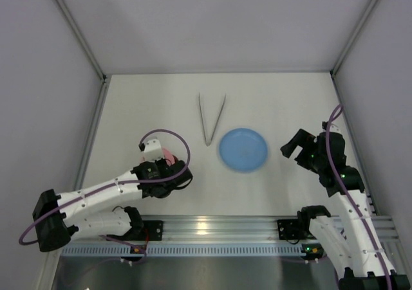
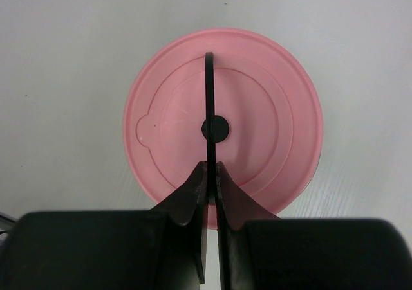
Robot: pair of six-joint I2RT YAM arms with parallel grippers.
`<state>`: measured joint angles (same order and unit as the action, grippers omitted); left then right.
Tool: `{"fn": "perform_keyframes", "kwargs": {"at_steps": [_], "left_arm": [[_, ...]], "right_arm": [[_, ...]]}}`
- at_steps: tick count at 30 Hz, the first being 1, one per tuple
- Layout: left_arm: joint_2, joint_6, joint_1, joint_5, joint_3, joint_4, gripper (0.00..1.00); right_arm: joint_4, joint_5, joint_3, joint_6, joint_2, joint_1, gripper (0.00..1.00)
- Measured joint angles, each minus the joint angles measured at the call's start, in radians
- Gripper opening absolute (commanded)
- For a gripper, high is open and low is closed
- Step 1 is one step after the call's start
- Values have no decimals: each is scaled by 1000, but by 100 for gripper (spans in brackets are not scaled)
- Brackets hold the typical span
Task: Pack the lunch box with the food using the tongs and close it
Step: Close the box lid on the packing box.
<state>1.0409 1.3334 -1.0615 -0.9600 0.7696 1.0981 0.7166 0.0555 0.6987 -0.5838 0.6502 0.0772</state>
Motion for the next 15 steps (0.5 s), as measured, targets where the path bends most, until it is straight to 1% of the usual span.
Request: {"fn": "perform_keyframes", "kwargs": {"at_steps": [8, 15], "left_arm": [[93, -133, 48, 55, -1, -130, 1], [103, -200, 75, 87, -30, -220, 4]], "right_arm": [[-16, 3, -5, 0, 7, 0, 96], [-29, 4, -12, 0, 6, 0, 96]]}}
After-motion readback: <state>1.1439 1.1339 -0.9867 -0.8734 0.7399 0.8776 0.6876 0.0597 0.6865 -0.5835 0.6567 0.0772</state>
